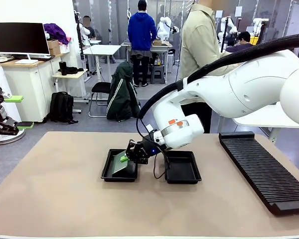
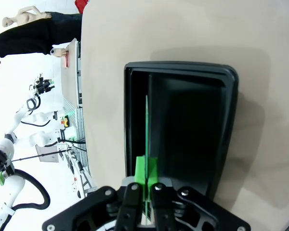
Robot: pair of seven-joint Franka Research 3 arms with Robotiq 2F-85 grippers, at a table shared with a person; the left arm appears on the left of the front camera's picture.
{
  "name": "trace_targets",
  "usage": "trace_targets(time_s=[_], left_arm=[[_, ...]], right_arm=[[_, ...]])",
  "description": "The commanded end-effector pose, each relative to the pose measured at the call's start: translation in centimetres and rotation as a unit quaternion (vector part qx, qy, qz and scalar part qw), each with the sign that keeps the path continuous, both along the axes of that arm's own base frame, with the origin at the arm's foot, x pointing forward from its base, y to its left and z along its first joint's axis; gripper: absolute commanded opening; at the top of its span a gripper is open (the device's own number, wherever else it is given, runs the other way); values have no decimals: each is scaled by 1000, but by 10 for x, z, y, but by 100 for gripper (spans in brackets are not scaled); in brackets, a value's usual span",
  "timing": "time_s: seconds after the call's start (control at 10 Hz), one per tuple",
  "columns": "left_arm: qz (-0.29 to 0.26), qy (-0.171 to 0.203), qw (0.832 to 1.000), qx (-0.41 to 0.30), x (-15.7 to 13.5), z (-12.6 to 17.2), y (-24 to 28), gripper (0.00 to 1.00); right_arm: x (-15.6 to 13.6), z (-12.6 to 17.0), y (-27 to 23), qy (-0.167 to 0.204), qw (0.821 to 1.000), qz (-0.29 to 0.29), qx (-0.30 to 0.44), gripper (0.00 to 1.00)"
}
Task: Inspect and transfer BCBs to ESD trays.
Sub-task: Pick up the Blank PCB from the PCB Rack and place it in the left ESD tray.
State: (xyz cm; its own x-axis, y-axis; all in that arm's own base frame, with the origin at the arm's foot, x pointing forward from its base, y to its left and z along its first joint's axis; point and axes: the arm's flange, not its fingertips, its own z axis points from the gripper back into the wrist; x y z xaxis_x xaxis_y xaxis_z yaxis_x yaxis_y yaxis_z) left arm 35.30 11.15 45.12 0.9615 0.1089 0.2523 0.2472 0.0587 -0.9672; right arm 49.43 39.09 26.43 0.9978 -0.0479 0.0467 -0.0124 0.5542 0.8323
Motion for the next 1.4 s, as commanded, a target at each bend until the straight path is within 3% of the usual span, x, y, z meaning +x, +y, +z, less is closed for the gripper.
trace_targets(time_s=[0.0, 0.1, 0.2, 0.3, 0.4, 0.5, 0.6, 0.7, 0.8, 0.9, 1.0, 1.1, 1.2, 1.3], left_arm=[[2, -1, 1000, -2, -1, 1, 0, 100], [2, -1, 1000, -2, -1, 1, 0, 100], [2, -1, 1000, -2, -1, 1, 0, 100], [2, -1, 1000, -2, -1, 1, 0, 100], [2, -1, 1000, -2, -1, 1, 0, 100], [2, -1, 1000, -2, -1, 1, 0, 100], [2, -1, 1000, -2, -1, 1, 0, 100], [2, -1, 1000, -2, -1, 1, 0, 100], [2, -1, 1000, -2, -1, 1, 0, 100], [2, -1, 1000, -2, -1, 1, 0, 100], [2, -1, 1000, -2, -1, 1, 0, 100], [2, -1, 1000, -2, -1, 1, 0, 100], [2, -1, 1000, -2, -1, 1, 0, 100], [2, -1, 1000, -2, -1, 1, 0, 100]], right_arm=[[-4, 12, 6, 0, 999, -12, -31, 9], [-3, 15, 8, 4, 999, -13, -37, 10], [-3, 18, 10, 9, 999, -22, -46, 17], [-3, 21, 11, 20, 997, -34, -59, 13], [-2, 24, 12, 24, 997, -37, -63, 24], [-2, 27, 14, 25, 996, -42, -77, 21], [-2, 31, 17, 26, 994, -44, -92, 32], [-3, 36, 21, 25, 993, -44, -107, 29], [-4, 41, 25, 24, 991, -48, -122, 40], [-5, 46, 28, 26, 988, -53, -141, 36], [-7, 51, 31, 26, 985, -57, -159, 47], [-8, 57, 33, 28, 982, -61, -177, 44], [-10, 64, 35, 29, 978, -65, -196, 55], [-11, 69, 37, 32, 973, -70, -216, 51]])
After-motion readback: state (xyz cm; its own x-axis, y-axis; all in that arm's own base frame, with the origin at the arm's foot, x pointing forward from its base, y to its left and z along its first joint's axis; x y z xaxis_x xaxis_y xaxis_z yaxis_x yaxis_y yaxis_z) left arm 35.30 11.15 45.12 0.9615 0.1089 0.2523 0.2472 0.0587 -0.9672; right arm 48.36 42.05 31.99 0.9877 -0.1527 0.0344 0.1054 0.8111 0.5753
